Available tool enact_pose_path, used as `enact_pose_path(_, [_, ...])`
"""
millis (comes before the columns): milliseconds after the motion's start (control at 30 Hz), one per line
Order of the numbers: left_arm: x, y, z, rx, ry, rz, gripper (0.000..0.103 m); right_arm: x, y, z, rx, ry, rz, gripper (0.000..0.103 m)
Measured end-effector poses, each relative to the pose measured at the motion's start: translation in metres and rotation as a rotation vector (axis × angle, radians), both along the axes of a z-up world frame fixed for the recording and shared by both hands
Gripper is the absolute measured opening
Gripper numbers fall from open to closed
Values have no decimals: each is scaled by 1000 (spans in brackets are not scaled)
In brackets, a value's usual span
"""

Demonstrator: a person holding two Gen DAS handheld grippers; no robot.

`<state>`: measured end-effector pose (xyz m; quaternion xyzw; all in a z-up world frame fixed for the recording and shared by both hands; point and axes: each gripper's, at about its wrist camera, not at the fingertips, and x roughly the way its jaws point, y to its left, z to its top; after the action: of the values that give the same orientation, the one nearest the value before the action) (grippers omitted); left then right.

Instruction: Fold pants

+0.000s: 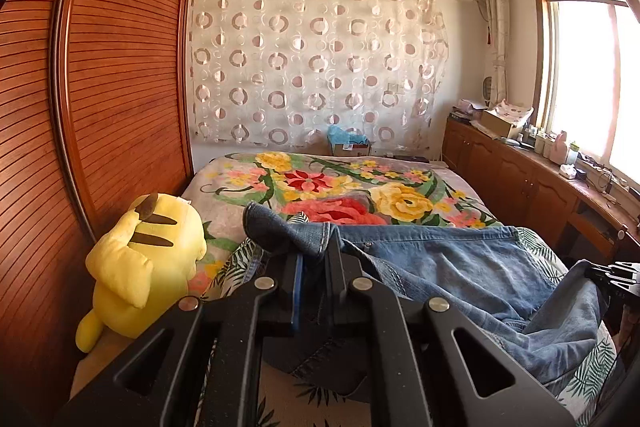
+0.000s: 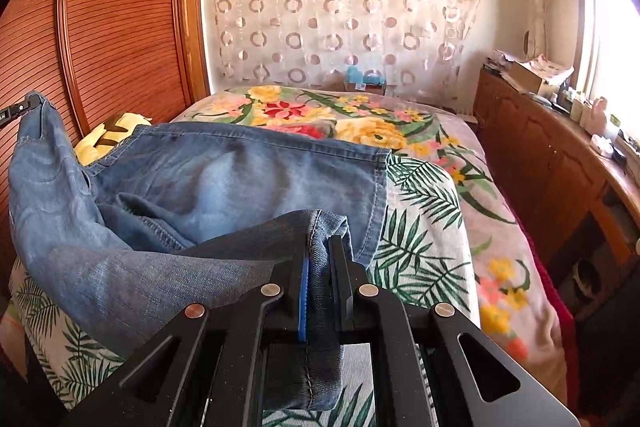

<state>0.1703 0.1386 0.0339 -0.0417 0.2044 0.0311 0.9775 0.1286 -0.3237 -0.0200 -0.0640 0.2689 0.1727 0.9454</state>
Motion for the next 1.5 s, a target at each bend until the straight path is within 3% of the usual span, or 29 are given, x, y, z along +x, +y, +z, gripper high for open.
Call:
enact_pose_path(500, [85, 13, 3, -9, 44, 13, 9, 55, -2, 14, 33, 35, -18, 8])
enact_pose_path(867, [139, 18, -31, -29, 141, 9, 9, 112, 13, -10, 7, 159, -35, 9])
enact_pose_path(900, [140, 18, -34, -28, 148, 9, 9, 116, 14, -13, 3, 171, -37, 16])
enact_pose_path(1033, [141, 16, -46, -26, 177, 11, 9, 124, 16, -13, -3, 179, -64, 26])
enact_pose_path(1100, [142, 13, -49, -23, 187, 9, 9, 121, 16, -8, 1, 168, -76, 46])
enact_pose_path(1133, [141, 11, -51, -21, 191, 10, 9, 121, 16, -4, -4, 161, -86, 49])
enact_pose_path(1500, [136, 9, -58, -25, 200, 10, 9, 66, 5, -12, 27, 210, -73, 49])
